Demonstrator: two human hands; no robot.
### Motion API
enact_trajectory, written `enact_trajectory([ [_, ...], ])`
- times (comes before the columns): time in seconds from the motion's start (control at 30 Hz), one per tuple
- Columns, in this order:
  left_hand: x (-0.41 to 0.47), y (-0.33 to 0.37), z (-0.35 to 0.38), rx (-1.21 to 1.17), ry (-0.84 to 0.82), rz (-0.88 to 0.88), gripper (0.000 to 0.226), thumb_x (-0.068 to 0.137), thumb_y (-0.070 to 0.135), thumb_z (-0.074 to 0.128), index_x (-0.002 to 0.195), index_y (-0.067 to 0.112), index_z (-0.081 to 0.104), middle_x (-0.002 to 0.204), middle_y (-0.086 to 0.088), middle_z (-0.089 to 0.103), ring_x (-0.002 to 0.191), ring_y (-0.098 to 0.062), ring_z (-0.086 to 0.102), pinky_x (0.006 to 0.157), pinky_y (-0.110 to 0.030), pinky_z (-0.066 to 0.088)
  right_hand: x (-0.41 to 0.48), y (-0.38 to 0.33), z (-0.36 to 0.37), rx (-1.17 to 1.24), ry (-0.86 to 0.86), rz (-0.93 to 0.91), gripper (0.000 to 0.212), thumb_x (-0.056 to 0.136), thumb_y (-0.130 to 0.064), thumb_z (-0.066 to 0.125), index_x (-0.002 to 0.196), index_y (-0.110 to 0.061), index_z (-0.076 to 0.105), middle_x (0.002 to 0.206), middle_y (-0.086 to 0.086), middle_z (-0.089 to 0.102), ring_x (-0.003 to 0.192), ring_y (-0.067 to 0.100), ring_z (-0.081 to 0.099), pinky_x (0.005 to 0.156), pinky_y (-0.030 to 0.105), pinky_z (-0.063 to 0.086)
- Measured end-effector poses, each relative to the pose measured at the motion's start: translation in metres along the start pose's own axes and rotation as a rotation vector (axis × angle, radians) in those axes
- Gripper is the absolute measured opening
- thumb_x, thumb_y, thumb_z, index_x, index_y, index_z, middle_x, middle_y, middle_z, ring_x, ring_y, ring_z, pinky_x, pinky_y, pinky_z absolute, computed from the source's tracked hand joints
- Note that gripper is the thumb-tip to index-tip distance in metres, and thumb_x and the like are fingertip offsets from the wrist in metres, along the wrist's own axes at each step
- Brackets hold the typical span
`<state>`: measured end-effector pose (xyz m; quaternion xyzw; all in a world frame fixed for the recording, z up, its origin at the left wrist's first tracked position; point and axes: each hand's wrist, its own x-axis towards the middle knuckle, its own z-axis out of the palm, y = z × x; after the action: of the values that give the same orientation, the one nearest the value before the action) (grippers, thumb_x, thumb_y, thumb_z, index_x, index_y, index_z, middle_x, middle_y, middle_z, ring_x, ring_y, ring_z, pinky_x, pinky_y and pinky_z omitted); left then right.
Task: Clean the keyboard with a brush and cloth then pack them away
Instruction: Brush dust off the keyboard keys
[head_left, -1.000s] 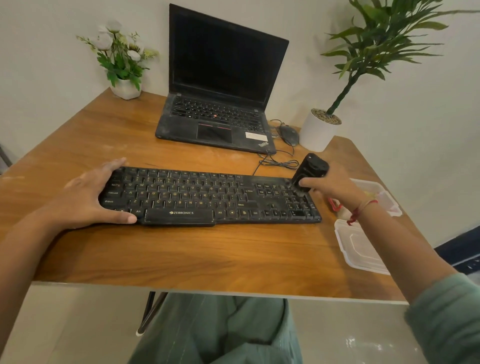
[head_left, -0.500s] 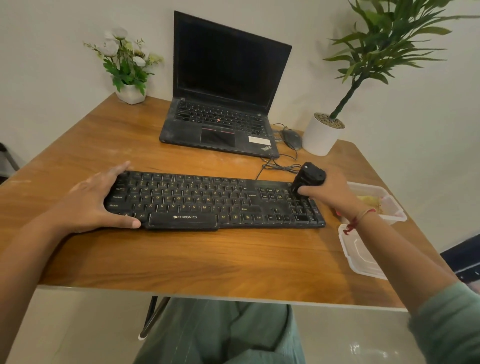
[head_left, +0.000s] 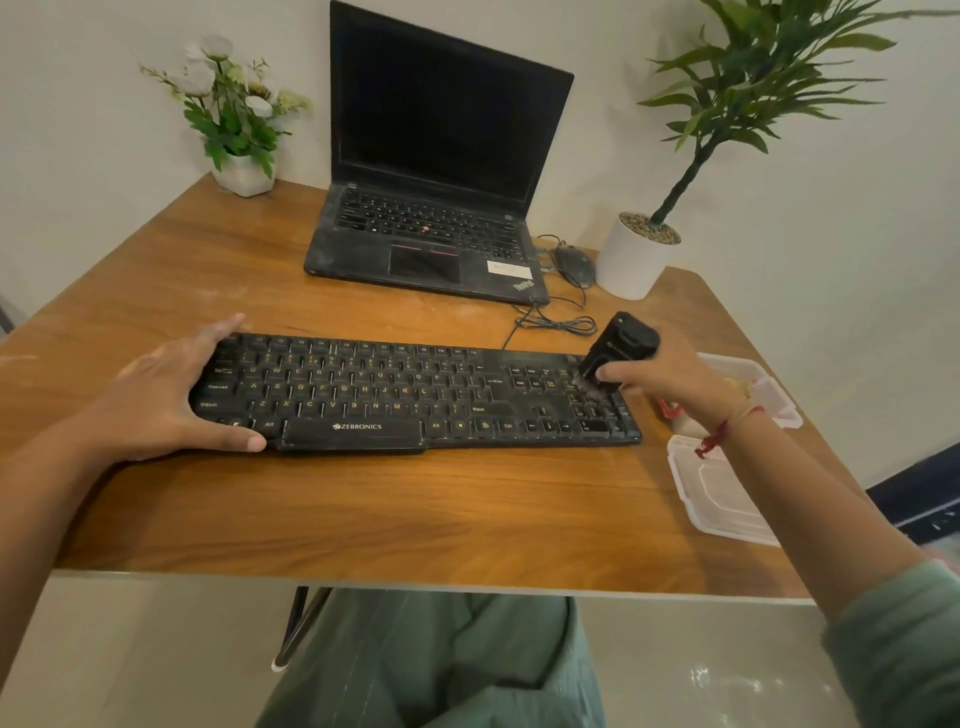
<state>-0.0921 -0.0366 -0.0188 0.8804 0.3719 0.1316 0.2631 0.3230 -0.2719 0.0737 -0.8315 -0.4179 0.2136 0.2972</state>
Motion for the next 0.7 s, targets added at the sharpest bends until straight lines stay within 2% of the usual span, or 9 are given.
enact_trajectory([
  [0.07, 0.001, -0.001, 0.000, -0.011, 0.000, 0.005, 0.115, 0.026, 0.098, 0.055, 0.128, 0.065, 0.012, 0.149, -0.006, 0.038, 0.130, -0.030, 0.040, 0.103, -0.052, 0.033, 0.002, 0.004, -0.005, -0.142, 0.157, -0.010, 0.025, 0.075, -0.020, 0.075, 0.093, -0.013, 0.061, 0.089, 0.008, 0.068, 0.085, 0.022, 0.066, 0.069, 0.031, 0.056],
  [0.1, 0.001, -0.002, 0.001, -0.015, 0.002, 0.001, 0.115, 0.026, 0.097, 0.055, 0.128, 0.065, 0.012, 0.149, -0.005, 0.038, 0.130, -0.030, 0.040, 0.103, -0.052, 0.033, 0.001, 0.004, -0.004, -0.147, 0.161, -0.015, 0.022, 0.075, -0.020, 0.075, 0.090, -0.013, 0.061, 0.087, 0.007, 0.068, 0.084, 0.022, 0.066, 0.070, 0.033, 0.055],
  [0.23, -0.001, -0.002, 0.001, -0.011, 0.001, -0.021, 0.115, 0.027, 0.096, 0.057, 0.127, 0.067, 0.009, 0.149, -0.005, 0.037, 0.131, -0.030, 0.039, 0.104, -0.052, 0.033, -0.012, -0.005, 0.008, 0.080, -0.234, -0.009, 0.028, 0.076, -0.012, 0.076, 0.097, -0.021, 0.061, 0.096, 0.004, 0.070, 0.085, 0.015, 0.069, 0.063, 0.021, 0.056],
  [0.27, -0.001, -0.001, 0.000, -0.012, -0.002, -0.021, 0.114, 0.027, 0.096, 0.056, 0.127, 0.067, 0.009, 0.150, -0.005, 0.036, 0.131, -0.030, 0.039, 0.104, -0.052, 0.032, -0.011, -0.004, 0.007, 0.097, -0.259, 0.001, 0.030, 0.075, -0.012, 0.076, 0.100, -0.020, 0.060, 0.097, 0.005, 0.070, 0.086, 0.015, 0.069, 0.062, 0.021, 0.056],
  [0.33, -0.001, 0.001, 0.000, -0.024, -0.009, -0.019, 0.113, 0.027, 0.096, 0.056, 0.126, 0.068, 0.010, 0.150, -0.005, 0.036, 0.132, -0.029, 0.038, 0.105, -0.052, 0.032, -0.005, -0.001, 0.000, 0.031, -0.108, 0.028, 0.032, 0.075, -0.013, 0.076, 0.101, -0.014, 0.059, 0.094, 0.006, 0.068, 0.085, 0.018, 0.068, 0.062, 0.023, 0.056],
  [0.43, -0.003, 0.003, -0.001, -0.045, 0.003, -0.013, 0.113, 0.026, 0.097, 0.056, 0.126, 0.066, 0.013, 0.149, -0.004, 0.038, 0.130, -0.029, 0.039, 0.103, -0.050, 0.033, 0.000, 0.004, -0.004, -0.249, 0.197, 0.012, 0.027, 0.073, -0.023, 0.076, 0.090, -0.009, 0.060, 0.080, 0.005, 0.065, 0.075, 0.021, 0.063, 0.058, 0.027, 0.050],
  [0.6, -0.004, 0.003, -0.001, -0.052, 0.008, -0.028, 0.116, 0.024, 0.096, 0.056, 0.127, 0.064, 0.012, 0.149, -0.004, 0.037, 0.131, -0.029, 0.038, 0.104, -0.050, 0.032, -0.020, -0.004, 0.011, 0.165, -0.155, 0.015, 0.024, 0.079, -0.006, 0.071, 0.096, -0.019, 0.060, 0.095, 0.007, 0.069, 0.084, 0.017, 0.068, 0.056, 0.019, 0.055],
  [0.63, -0.003, 0.003, -0.001, -0.056, 0.008, -0.025, 0.116, 0.024, 0.096, 0.057, 0.127, 0.064, 0.013, 0.149, -0.004, 0.037, 0.131, -0.029, 0.038, 0.104, -0.050, 0.031, -0.021, -0.004, 0.009, 0.140, -0.130, 0.014, 0.023, 0.078, -0.008, 0.072, 0.094, -0.020, 0.059, 0.094, 0.007, 0.069, 0.081, 0.016, 0.067, 0.054, 0.018, 0.053],
  [0.7, -0.003, 0.003, 0.000, -0.066, 0.003, -0.016, 0.115, 0.024, 0.096, 0.057, 0.126, 0.065, 0.013, 0.149, -0.004, 0.037, 0.131, -0.029, 0.038, 0.105, -0.050, 0.031, -0.018, -0.002, 0.003, -0.059, 0.072, 0.028, 0.018, 0.078, -0.014, 0.073, 0.086, -0.017, 0.057, 0.082, 0.006, 0.067, 0.072, 0.016, 0.064, 0.049, 0.018, 0.049],
])
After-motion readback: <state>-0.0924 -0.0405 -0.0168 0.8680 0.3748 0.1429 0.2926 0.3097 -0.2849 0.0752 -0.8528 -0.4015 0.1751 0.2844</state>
